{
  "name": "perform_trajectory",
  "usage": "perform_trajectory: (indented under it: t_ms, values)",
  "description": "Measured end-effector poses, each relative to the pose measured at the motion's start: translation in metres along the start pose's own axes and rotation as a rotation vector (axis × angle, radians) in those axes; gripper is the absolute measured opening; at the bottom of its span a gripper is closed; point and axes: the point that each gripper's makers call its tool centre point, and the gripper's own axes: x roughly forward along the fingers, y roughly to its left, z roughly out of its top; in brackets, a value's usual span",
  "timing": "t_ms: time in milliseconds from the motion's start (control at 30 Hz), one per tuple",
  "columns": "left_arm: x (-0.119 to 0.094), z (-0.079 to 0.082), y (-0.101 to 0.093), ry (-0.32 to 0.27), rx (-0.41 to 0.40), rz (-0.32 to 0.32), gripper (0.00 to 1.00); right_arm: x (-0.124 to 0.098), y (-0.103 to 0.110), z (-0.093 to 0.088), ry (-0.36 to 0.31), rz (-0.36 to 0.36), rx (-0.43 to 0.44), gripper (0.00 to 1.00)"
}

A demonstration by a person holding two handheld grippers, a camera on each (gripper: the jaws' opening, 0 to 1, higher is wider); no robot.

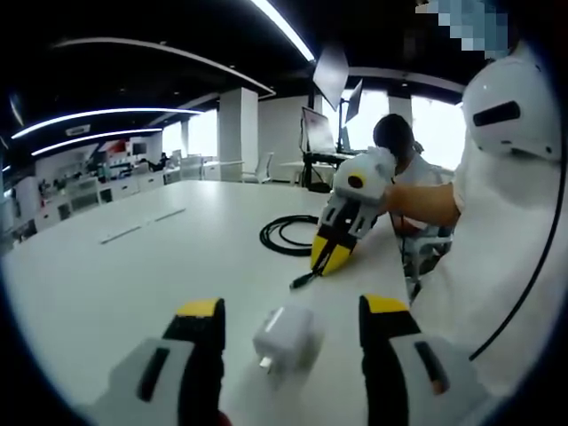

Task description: Plug the desk Type‑C cable into the charger adapter.

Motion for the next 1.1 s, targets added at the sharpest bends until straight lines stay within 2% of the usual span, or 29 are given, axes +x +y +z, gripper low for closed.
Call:
perform_trajectory:
  t_ms: [267,533,833,1000,1033,1100]
  values:
    - [0.000,0.001,0.000,-0.004,0.002,-0.002,0.61,-0.002,0.005,-0.001,0.017,0.040,0.033,0.03]
    - [0.000,0.001,0.001,-0.003,0.003,-0.003,0.61,-0.004,0.013,-0.001,0.030,0.080,0.025,0.02]
    - [0.001,-0.001,0.001,-0.003,-0.001,-0.006,0.61,-0.006,0.020,-0.001,0.039,0.097,-0.033,0.02]
    - [0.002,-0.001,0.001,0.000,0.000,-0.009,0.60,-0.009,0.023,0.004,0.056,0.105,-0.114,0.01]
    - [0.002,-0.001,0.001,-0.001,0.000,-0.009,0.60,-0.010,0.022,0.003,0.079,0.099,-0.153,0.01]
    - [0.002,-0.001,0.001,-0.002,0.000,-0.009,0.60,-0.010,0.024,0.005,0.078,0.102,-0.159,0.01]
